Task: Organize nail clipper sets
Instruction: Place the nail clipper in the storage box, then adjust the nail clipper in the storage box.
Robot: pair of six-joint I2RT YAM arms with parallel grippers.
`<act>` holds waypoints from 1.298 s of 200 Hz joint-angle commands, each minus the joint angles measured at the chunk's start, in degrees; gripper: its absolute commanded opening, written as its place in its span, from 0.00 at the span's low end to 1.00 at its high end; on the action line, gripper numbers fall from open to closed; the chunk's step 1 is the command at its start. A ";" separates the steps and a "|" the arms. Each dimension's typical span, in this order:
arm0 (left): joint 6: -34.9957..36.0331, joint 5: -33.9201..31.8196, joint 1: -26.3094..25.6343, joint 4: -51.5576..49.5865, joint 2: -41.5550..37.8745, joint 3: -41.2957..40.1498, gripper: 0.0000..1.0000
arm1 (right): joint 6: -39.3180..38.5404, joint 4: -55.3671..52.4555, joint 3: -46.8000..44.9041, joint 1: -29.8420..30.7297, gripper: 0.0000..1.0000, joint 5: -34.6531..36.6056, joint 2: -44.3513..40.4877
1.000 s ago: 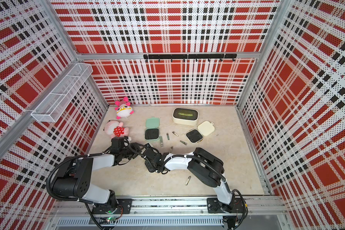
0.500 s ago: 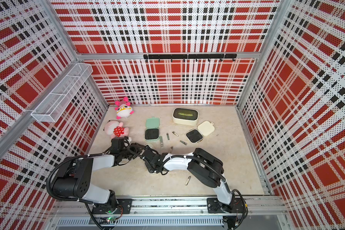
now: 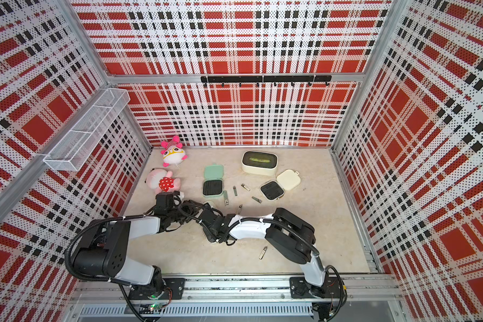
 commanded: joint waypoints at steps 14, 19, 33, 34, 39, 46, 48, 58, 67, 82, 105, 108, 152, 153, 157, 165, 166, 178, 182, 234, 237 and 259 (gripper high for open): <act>0.52 -1.21 -0.16 -3.79 0.45 -1.57 0.53 | -0.27 -1.54 2.02 -0.21 0.43 1.02 -2.61; 0.52 -1.21 -0.10 -3.78 0.50 -1.62 0.53 | -0.26 -1.47 2.17 -0.31 0.42 0.97 -2.67; 0.52 -1.28 -0.16 -3.78 0.54 -1.56 0.53 | -0.18 -0.82 2.15 -0.83 0.37 0.51 -2.90; 0.52 -1.29 -0.16 -3.78 0.54 -1.52 0.53 | -0.14 -0.78 2.14 -0.93 0.37 0.43 -2.88; 0.52 -1.30 -0.16 -3.83 0.58 -1.53 0.53 | -0.03 -0.55 2.13 -1.14 0.36 0.20 -2.96; 0.52 -1.30 -0.16 -3.78 0.62 -1.56 0.53 | 0.08 -0.09 2.03 -1.47 0.33 -0.36 -3.02; 0.52 -1.30 -0.16 -3.78 0.62 -1.56 0.53 | 0.09 0.06 2.00 -1.62 0.33 -0.40 -3.05; 0.49 -1.30 -0.16 -3.82 0.71 -1.52 0.53 | 0.17 0.54 2.13 -1.97 0.30 -0.95 -3.04; 0.52 -1.30 -0.16 -3.83 0.71 -1.46 0.53 | 0.17 0.83 2.28 -2.19 0.28 -1.23 -2.99; 0.52 -1.30 -0.16 -3.78 0.80 -1.40 0.53 | 0.09 1.06 2.73 -2.38 0.25 -1.26 -2.61; 0.52 -1.29 -0.16 -3.78 0.89 -1.44 0.53 | -0.17 1.10 3.51 -2.46 0.23 -3.07 -1.73; 0.52 -1.30 -0.16 -3.78 0.89 -1.43 0.53 | -0.16 1.10 3.60 -2.48 0.23 -3.22 -1.65; 0.61 -1.30 -0.16 -3.83 0.96 -1.47 0.53 | -0.10 1.19 3.70 -2.43 0.21 -3.26 -0.95; 0.61 -1.30 -0.16 -3.85 1.01 -1.43 0.53 | -0.09 1.19 3.66 -2.43 0.21 -3.26 -0.94; 0.65 -1.30 -0.16 -3.86 0.98 -1.40 0.53 | -0.09 1.27 3.63 -2.46 0.21 -3.30 -0.89; 0.67 -1.30 -0.16 -3.87 1.15 -1.43 0.53 | -0.09 1.34 3.56 -2.44 0.21 -3.28 -0.80; 0.69 -1.30 -0.16 -3.87 1.15 -1.41 0.53 | -0.09 1.35 3.55 -2.44 0.21 -3.27 -0.82; 0.70 -1.30 -0.16 -3.87 1.27 -1.35 0.53 | 0.00 1.50 3.39 -2.53 0.21 -3.35 -0.53; 0.70 -1.30 -0.16 -3.83 1.26 -1.34 0.53 | 0.06 1.54 3.33 -2.59 0.21 -3.38 -0.51; 0.85 -1.31 -0.19 -3.91 1.67 -1.18 0.53 | 0.53 2.59 1.88 -2.78 0.20 -4.26 0.78; 0.87 -1.30 -0.17 -3.88 1.66 -1.24 0.53 | 0.53 2.67 1.74 -2.78 0.20 -4.35 0.89; 0.83 -1.30 -0.13 -3.78 1.71 -1.23 0.53 | 0.53 2.99 0.96 -2.76 0.19 -4.82 1.54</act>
